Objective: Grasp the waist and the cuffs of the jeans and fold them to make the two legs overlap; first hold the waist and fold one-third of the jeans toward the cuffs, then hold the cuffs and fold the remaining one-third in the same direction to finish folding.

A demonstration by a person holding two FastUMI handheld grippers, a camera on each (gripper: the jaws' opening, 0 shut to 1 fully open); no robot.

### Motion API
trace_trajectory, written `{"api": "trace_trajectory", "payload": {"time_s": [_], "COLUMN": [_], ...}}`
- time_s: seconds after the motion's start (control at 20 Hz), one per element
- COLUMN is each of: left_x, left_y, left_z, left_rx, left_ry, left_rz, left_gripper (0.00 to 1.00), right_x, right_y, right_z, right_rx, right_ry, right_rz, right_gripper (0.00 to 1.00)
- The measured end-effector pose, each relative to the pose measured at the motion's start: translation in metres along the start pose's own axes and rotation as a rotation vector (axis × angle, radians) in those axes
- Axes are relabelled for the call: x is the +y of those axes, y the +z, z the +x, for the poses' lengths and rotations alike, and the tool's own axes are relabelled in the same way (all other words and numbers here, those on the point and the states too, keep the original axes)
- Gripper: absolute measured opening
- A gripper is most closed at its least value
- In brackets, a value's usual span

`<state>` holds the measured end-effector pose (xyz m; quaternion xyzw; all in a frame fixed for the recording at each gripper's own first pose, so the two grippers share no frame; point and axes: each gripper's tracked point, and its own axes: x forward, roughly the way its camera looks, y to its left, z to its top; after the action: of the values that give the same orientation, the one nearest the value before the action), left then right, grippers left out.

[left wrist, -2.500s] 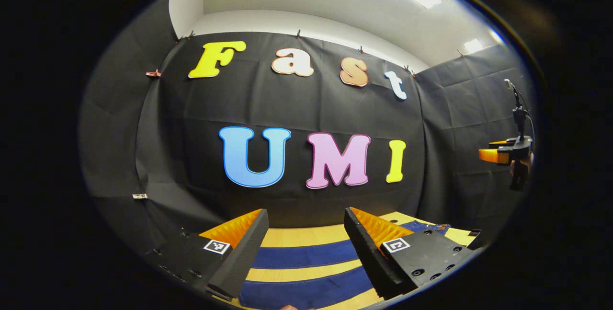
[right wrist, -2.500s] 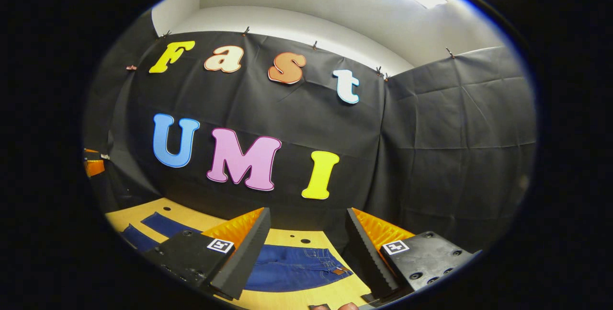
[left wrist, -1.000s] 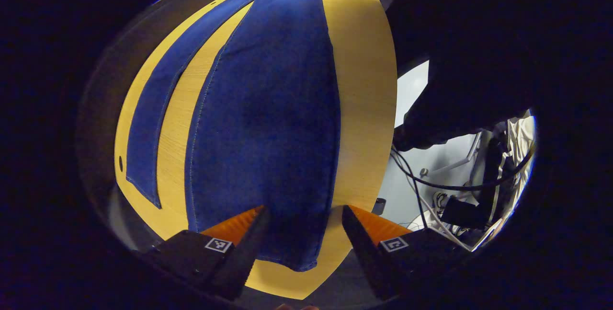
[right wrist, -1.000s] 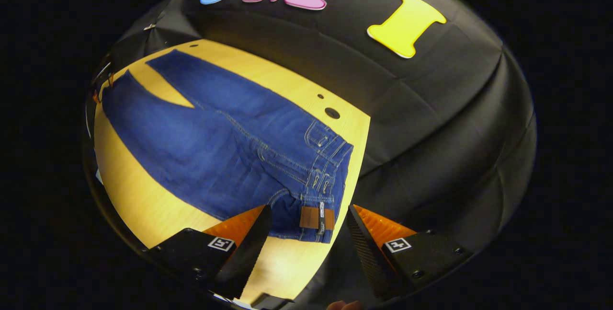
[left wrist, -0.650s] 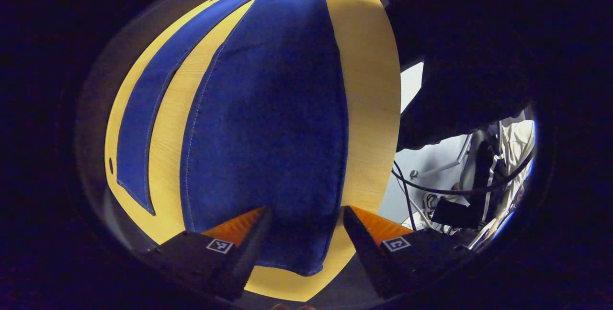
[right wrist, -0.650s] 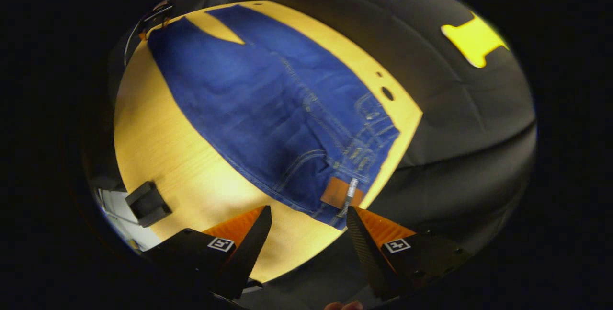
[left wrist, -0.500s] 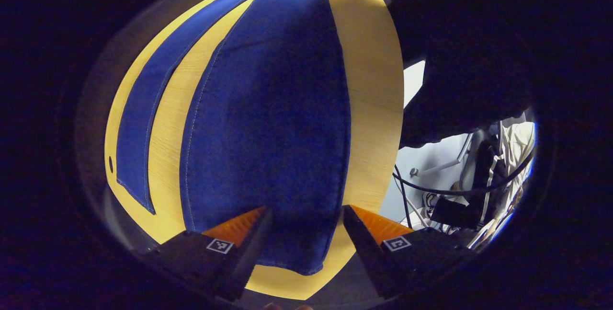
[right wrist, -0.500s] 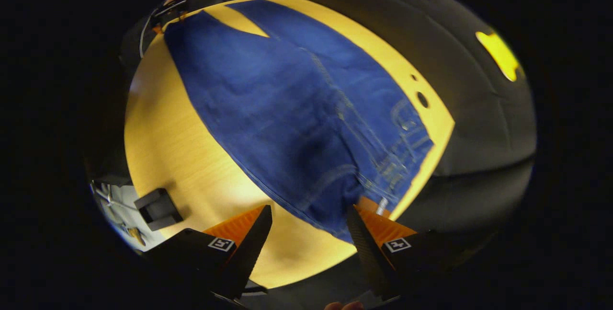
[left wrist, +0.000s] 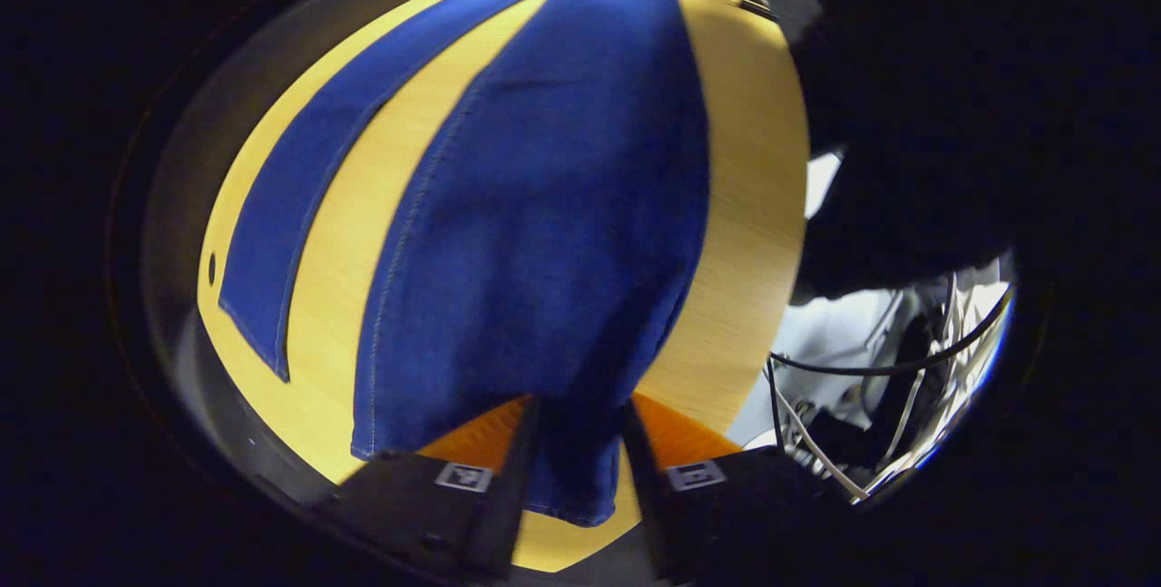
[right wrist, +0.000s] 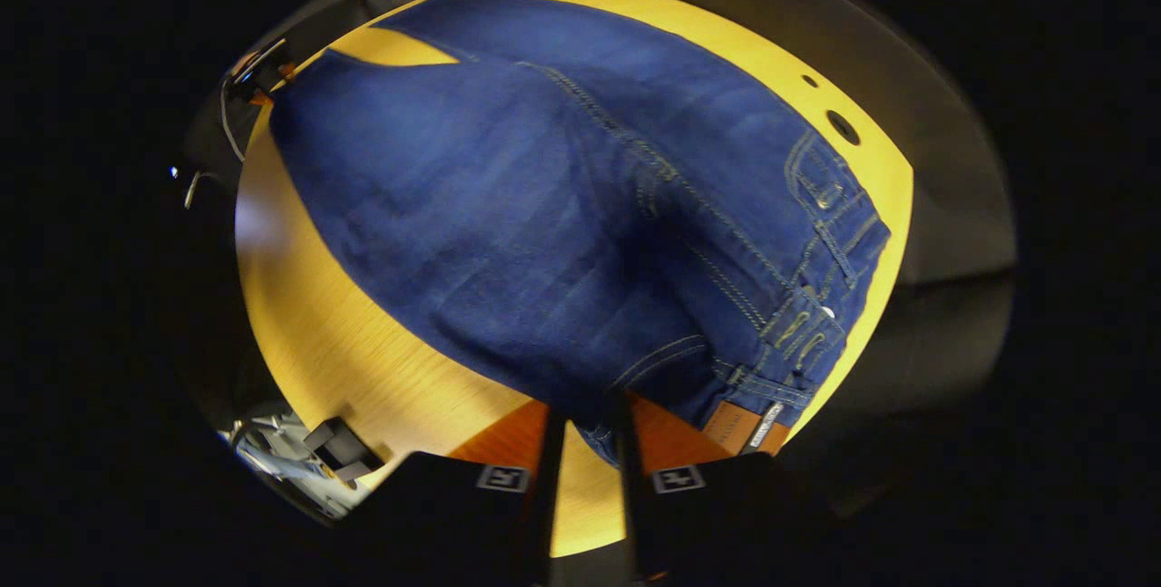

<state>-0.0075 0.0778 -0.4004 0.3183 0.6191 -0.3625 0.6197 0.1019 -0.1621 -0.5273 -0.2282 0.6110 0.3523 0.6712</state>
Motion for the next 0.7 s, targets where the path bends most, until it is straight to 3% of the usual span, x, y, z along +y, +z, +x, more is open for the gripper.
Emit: {"api": "trace_trajectory", "payload": {"time_s": [0.05,0.1,0.15,0.25,0.35,0.6,0.7], "left_x": [0.003,0.006,0.007,0.015,0.031,0.057,0.082], "left_y": [0.003,0.004,0.004,0.007,0.011,0.031,0.043], "left_z": [-0.001,0.0,0.0,-0.006,-0.013,-0.05,-0.063], "left_rx": [-0.015,-0.016,-0.014,-0.027,-0.071,-0.155,-0.211], "left_ry": [-0.017,-0.039,-0.07,-0.096,-0.044,0.007,0.044], "left_rz": [-0.061,-0.115,-0.183,-0.301,-0.33,-0.373,-0.441], "left_gripper": [0.31,0.09,0.06,0.06,0.06,0.06,0.06], "right_x": [0.0,-0.002,-0.002,-0.002,-0.004,-0.018,-0.031], "right_y": [-0.001,0.002,0.001,0.004,0.011,0.047,0.07], "right_z": [-0.002,0.002,-0.002,-0.006,-0.016,-0.055,-0.074], "right_rx": [0.012,-0.001,0.0,-0.02,-0.073,-0.292,-0.398], "right_ry": [-0.006,-0.011,-0.016,-0.017,-0.024,-0.044,-0.067], "right_rz": [0.038,0.083,0.126,0.193,0.259,0.45,0.539], "right_gripper": [0.2,0.2,0.06,0.06,0.06,0.05,0.06]}}
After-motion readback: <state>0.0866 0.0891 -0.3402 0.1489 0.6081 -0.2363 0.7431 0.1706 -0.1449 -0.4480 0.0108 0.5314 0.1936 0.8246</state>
